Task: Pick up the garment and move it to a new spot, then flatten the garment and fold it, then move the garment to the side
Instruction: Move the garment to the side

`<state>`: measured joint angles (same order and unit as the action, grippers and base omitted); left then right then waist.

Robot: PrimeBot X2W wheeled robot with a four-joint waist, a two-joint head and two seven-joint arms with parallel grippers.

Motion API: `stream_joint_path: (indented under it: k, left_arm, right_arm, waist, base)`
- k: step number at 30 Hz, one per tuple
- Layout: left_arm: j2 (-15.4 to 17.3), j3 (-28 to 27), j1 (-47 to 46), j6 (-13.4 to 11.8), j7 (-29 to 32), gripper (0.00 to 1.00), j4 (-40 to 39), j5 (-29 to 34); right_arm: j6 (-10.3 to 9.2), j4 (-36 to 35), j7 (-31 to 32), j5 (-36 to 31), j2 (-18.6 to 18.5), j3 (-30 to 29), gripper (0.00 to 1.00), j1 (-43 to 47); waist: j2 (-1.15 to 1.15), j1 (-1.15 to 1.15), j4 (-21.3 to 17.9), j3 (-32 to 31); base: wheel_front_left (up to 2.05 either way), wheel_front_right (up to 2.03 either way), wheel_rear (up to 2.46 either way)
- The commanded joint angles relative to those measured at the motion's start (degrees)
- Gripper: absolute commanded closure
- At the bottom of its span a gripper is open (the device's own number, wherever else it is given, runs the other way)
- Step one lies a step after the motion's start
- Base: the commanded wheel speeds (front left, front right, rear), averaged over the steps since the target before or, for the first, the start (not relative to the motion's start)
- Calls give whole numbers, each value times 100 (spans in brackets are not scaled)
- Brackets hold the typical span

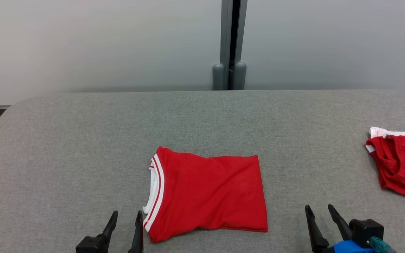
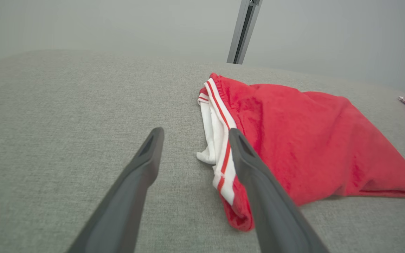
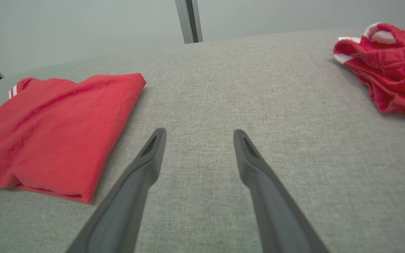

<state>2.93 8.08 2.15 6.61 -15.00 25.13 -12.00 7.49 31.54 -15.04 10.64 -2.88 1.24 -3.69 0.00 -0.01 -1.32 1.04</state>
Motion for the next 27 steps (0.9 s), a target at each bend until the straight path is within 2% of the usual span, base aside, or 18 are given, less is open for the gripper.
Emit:
stream_joint_path:
  k: [1, 9, 17, 22, 27]
  left_arm:
    - [0, 7, 6, -11, -24, 0, -32, 16]
    - [-1, 80, -42, -3, -24, 0, 17, -60]
    - [0, 112, -246, 17, -24, 0, 38, -250]
    - [-1, 126, -239, 39, -24, 0, 105, -255]
    - [-2, 128, -215, 45, -24, 0, 145, -282]
  right_arm:
    - [0, -8, -15, -20, -8, -3, 0, -22]
    - [0, 140, -15, -132, -8, 108, 0, -122]
    - [0, 492, -16, -262, -8, 311, 0, -1080]
    - [0, 1287, 11, -126, -8, 505, 0, -1523]
    - [1, 2422, 511, 112, -6, 892, 0, -1593]
  waist:
    - [0, 1, 10, 2]
    - [0, 1, 113, 40]
    - [0, 1, 567, 342]
    - [0, 1, 884, 406]
    - [0, 1, 1115, 421]
  base:
    - [0, 0, 0]
    - [0, 0, 0]
    - [0, 0, 0]
    - [0, 0, 0]
    - [0, 0, 0]
